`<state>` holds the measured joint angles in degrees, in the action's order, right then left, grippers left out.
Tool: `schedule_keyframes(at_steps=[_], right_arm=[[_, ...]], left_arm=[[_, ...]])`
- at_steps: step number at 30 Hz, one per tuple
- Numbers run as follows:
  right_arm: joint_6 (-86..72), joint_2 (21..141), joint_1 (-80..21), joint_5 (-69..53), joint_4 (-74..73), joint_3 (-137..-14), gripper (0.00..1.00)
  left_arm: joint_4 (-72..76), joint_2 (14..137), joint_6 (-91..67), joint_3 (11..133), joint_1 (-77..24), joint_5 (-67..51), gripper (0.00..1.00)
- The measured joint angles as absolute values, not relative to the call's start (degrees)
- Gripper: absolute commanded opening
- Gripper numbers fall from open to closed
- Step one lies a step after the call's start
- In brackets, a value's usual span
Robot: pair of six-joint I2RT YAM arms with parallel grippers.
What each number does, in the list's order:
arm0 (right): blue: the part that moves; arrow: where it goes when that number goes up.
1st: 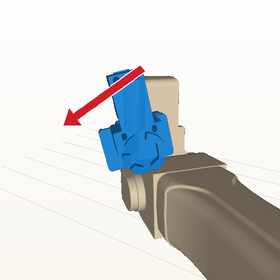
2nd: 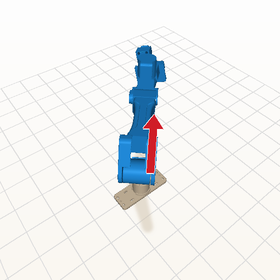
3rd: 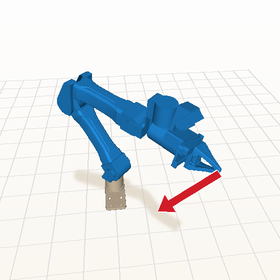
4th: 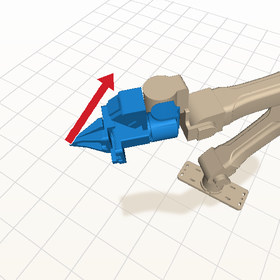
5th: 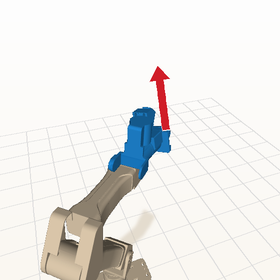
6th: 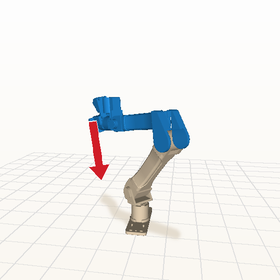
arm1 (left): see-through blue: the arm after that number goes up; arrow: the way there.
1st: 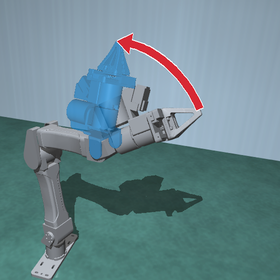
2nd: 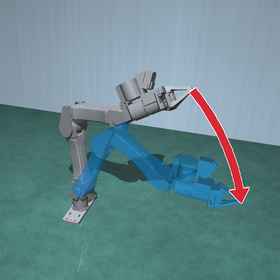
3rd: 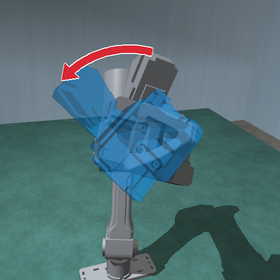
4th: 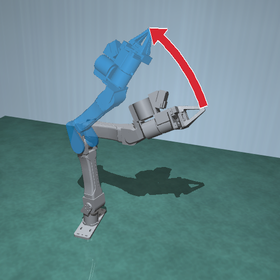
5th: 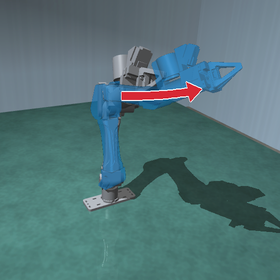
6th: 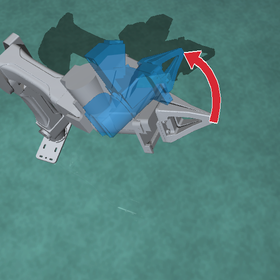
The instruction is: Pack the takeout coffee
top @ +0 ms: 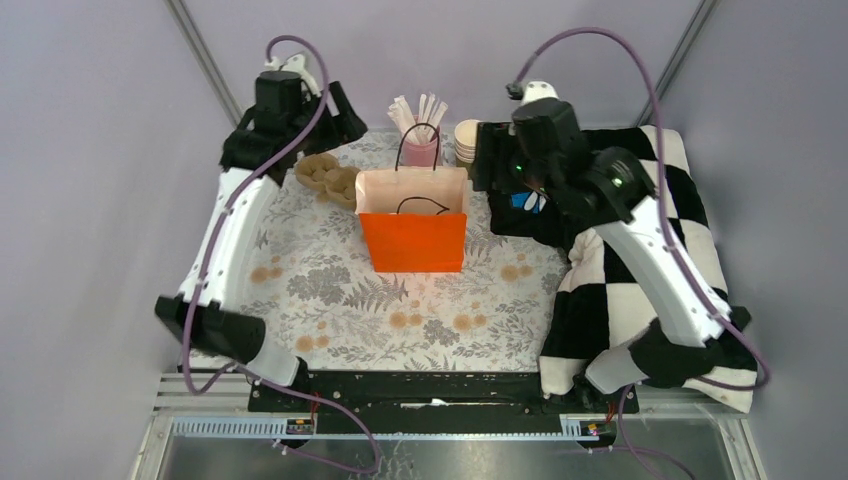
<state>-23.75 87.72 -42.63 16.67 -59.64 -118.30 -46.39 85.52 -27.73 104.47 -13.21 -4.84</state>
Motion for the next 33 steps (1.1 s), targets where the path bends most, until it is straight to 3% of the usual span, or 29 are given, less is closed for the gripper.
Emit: schedule_keyframes(at_steps=[8,16,26,33], right_arm=[[-19.1,75.3,-42.6,23.9,-57.9,-108.9,0.91],[-14.9,75.1,-42.1,26.3,-57.6,-105.4,0.93],[-12.3,75.9,-37.1,25.8,-57.5,-104.0,0.95],[-11.7,77.5,-35.2,24.3,-57.5,-104.0,0.95]], left_arm=[[-34.4,101.1,-25.9,108.4,-13.4,-9.9,0.56],[-29.5,112.6,-24.0,116.9,-13.4,-7.3,0.43],[-24.7,118.2,-24.1,118.3,-13.2,-7.9,0.30],[-23.4,122.1,-24.3,118.9,-12.4,-8.2,0.31]])
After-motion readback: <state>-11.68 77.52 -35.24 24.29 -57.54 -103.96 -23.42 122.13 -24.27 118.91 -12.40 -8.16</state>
